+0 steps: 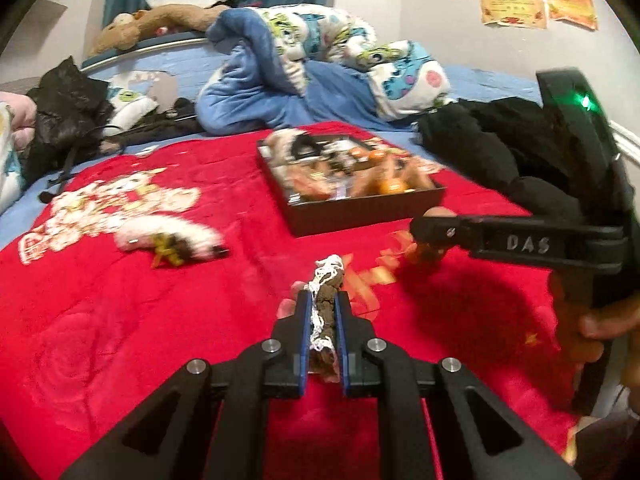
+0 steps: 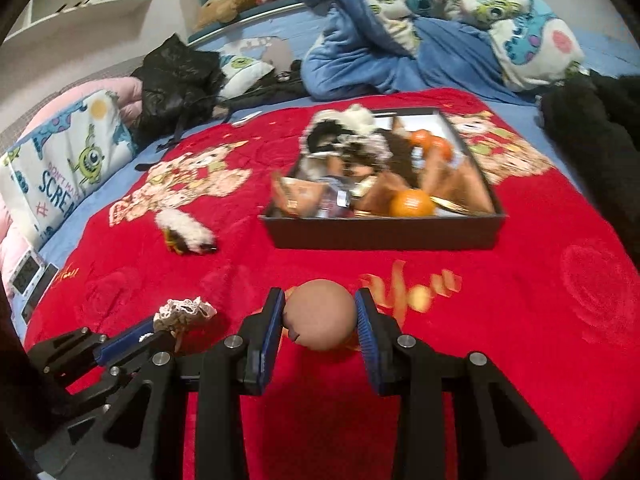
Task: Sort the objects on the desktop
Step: 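Carry the scrunchie with the left tool while the right tool carries the doll to the box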
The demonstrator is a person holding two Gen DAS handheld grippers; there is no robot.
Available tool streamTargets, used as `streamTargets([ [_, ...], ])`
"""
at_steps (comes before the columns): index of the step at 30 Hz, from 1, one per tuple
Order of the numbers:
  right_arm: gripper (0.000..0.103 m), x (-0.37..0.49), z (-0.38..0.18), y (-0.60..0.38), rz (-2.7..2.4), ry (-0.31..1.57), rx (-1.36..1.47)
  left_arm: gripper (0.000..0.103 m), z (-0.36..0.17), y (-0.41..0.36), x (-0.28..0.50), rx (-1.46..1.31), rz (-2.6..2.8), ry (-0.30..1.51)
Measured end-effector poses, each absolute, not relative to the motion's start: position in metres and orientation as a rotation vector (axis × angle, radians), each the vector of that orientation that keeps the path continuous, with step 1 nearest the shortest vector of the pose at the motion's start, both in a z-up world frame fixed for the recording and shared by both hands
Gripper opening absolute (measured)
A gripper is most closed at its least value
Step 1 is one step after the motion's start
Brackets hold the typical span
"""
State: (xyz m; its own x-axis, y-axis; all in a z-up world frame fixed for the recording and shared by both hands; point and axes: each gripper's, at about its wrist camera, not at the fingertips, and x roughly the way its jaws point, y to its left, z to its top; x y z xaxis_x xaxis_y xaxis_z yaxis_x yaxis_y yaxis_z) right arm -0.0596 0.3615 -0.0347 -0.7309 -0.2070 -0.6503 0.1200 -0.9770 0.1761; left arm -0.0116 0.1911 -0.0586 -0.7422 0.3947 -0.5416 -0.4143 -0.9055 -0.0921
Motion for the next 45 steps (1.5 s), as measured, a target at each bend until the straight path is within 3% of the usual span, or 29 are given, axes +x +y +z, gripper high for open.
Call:
streamTargets([
  [11,0.034,-0.025,-0.035,0.426,-2.844,-0.313,1.050,0.012,-0.047,0.255,0.008,-0.745,2.496,0.107],
  [23,0.034,-0.029,-0.030,0.438,-2.841,-0.421,1.010,0.012,-0.033,0.250,-0.010,-0.765,2.535,0.105],
  [29,0.034,-0.052,-0.019,0.424,-2.864,-0.427,0.956,0.012,-0.008,0.246,-0.035,-0.724,2.557,0.080],
  [34,0.034,-0.078,-0.013,0.411,-2.948,-0.287,0.951,0.012,0.005,0.253,-0.060,-0.698,2.567,0.082],
  [45,0.034,-0.125,-0.016,0.421,-2.959,-0.337,0.939,0.012,0.012,0.264,-0.119,-0.682,2.595,0.107],
])
